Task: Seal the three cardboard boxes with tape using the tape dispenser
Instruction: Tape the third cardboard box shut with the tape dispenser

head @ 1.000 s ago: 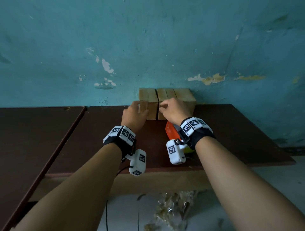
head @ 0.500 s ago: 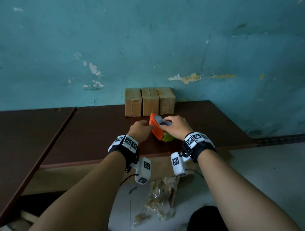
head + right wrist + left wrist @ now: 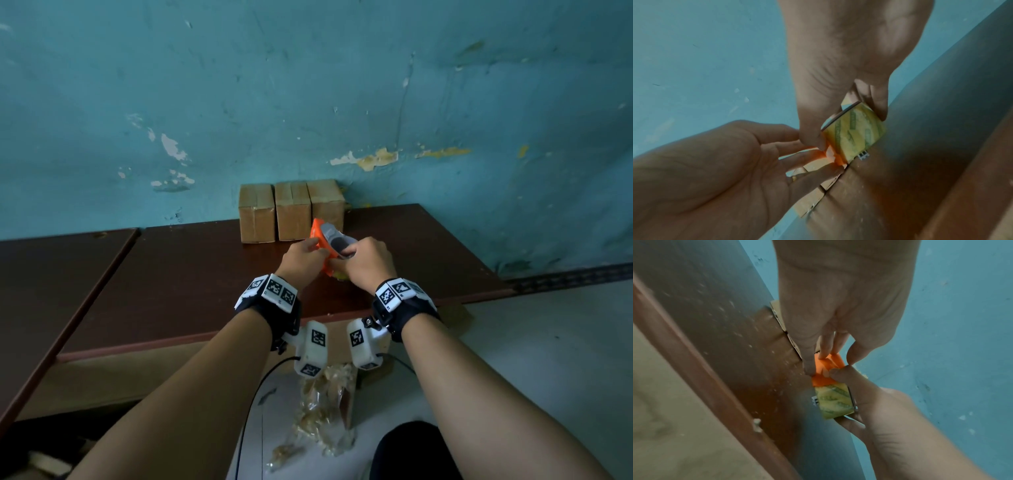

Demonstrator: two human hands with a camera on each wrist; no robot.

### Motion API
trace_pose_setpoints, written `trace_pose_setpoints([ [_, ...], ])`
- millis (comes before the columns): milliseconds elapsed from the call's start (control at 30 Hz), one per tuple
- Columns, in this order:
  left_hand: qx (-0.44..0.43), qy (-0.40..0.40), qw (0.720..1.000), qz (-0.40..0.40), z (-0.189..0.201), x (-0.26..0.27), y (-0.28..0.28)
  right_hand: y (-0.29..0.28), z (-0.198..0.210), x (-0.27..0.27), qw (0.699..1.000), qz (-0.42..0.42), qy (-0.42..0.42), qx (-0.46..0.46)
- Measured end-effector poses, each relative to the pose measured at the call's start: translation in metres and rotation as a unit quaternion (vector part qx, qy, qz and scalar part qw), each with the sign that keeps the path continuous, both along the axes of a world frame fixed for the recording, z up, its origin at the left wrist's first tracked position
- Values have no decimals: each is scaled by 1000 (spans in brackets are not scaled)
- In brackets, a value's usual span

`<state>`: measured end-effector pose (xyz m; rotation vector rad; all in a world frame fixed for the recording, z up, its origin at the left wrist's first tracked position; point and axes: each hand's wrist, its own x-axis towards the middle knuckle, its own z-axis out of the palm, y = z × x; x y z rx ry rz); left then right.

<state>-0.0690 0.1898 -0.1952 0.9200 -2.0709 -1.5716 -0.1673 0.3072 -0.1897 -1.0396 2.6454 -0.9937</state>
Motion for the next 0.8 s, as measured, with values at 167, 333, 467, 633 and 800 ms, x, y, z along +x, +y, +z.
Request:
trace_pose_setpoints([
  [167,44,19,998,-34,-7,-49,12,18,4,-34,998,-48,27,7],
  [333,112,49,991,-57,-4,-77,44,34,-2,-64,996,-82,29,11],
  [467,120,39,989,-79,-18,-97,56,47,-13,-79,995,-100,22,18],
  [633,111,42,989,-93,-38,-111,59,56,-25,-87,993,-106,12,38],
  [800,100,25,991,-90,-33,-105,60,57,-25,-84,994,-105,12,38],
])
